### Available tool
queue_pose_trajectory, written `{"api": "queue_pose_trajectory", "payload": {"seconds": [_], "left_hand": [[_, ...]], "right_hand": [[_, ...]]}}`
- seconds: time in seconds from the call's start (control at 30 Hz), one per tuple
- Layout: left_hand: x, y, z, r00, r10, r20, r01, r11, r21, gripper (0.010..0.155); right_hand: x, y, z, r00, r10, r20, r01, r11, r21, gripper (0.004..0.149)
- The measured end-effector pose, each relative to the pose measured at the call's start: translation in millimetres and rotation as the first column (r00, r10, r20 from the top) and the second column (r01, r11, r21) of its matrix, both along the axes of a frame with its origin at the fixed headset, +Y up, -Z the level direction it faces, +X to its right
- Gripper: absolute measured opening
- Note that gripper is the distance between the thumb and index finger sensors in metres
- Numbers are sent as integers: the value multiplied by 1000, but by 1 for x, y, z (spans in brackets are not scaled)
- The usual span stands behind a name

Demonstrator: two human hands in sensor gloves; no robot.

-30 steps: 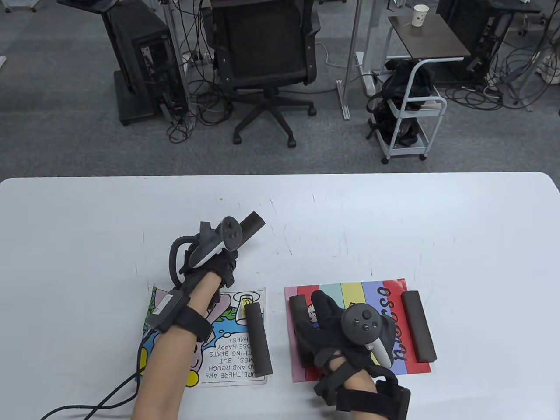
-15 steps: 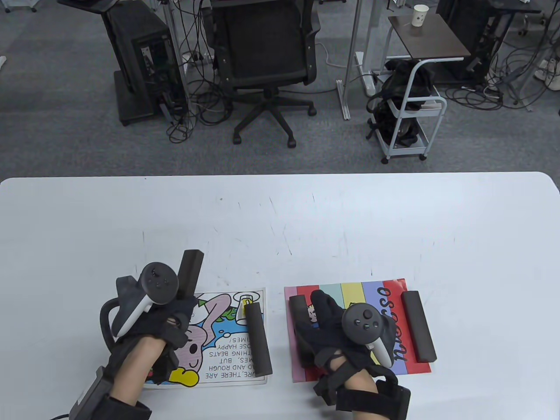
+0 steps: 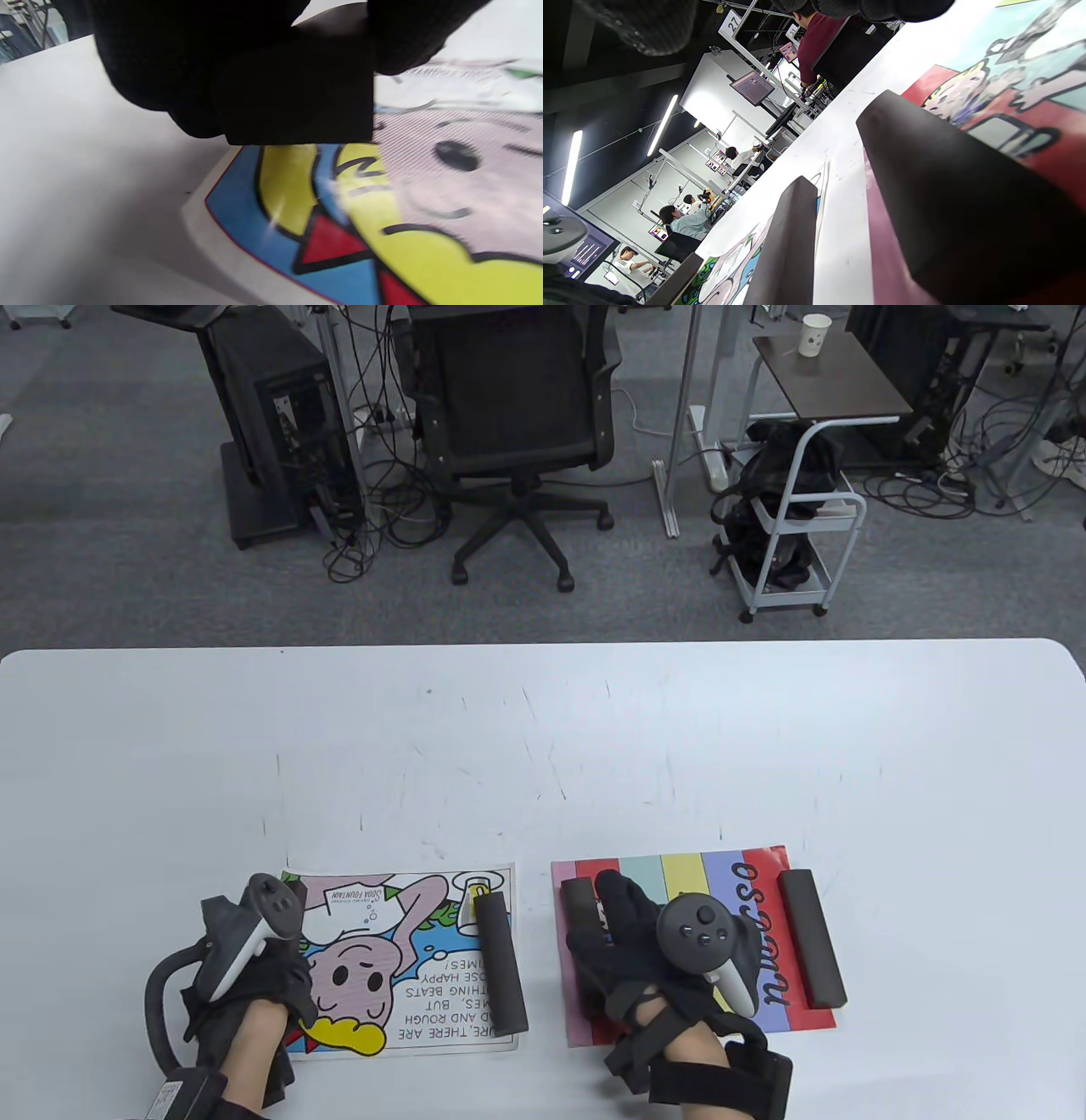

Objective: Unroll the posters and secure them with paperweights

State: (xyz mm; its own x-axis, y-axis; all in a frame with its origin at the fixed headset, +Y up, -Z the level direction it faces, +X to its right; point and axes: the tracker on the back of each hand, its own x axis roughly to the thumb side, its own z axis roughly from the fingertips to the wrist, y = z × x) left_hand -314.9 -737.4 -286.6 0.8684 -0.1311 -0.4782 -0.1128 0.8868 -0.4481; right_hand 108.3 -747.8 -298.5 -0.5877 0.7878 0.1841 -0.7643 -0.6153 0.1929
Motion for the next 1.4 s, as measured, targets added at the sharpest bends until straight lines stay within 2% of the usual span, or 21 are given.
{"api": "queue_pose_trajectory", "payload": {"seconds": [0.13, 0.33, 0.47, 0.63, 0.73, 0.8, 0.87, 0.97, 1.07, 1.17, 1.4], "left_hand": [[-3, -12, -4, 997, -79, -15, 78, 995, -57, 69], [-3, -28, -6, 993, -119, -9, 117, 984, -131, 71], [1, -23, -6, 992, -126, 14, 127, 984, -125, 73], [15, 8, -6, 991, -70, 113, 65, 997, 50, 78], [31, 32, -4, 972, 15, 237, -66, 976, 208, 79], [45, 46, -2, 929, 104, 354, -217, 930, 295, 79], [56, 54, 1, 879, 176, 443, -342, 880, 329, 78], [75, 57, 4, 771, 269, 577, -507, 807, 302, 78], [91, 50, 7, 686, 292, 666, -589, 760, 274, 79], [102, 38, 8, 642, 294, 708, -621, 740, 256, 80], [107, 6, 7, 592, 338, 731, -684, 691, 235, 82]], "right_hand": [[-1, 0, 0, 1000, -2, -6, 2, 1000, 0, 81], [-1, 1, 0, 1000, -4, 1, 4, 1000, 8, 81], [-2, 2, 0, 1000, 13, 4, -13, 1000, 21, 81], [-3, 4, 1, 1000, 13, -2, -12, 999, 35, 81], [-5, 8, 3, 1000, 28, -2, -28, 998, 55, 81], [-6, 12, 4, 999, 53, -4, -52, 995, 82, 81], [-8, 15, 6, 997, 79, -8, -78, 992, 101, 81], [-12, 17, 8, 992, 121, -19, -117, 985, 124, 82], [-15, 18, 10, 987, 158, -35, -152, 980, 131, 83], [-17, 17, 11, 982, 185, -43, -178, 976, 127, 84], [-15, 12, 9, 984, 172, -43, -168, 982, 88, 84]]}}
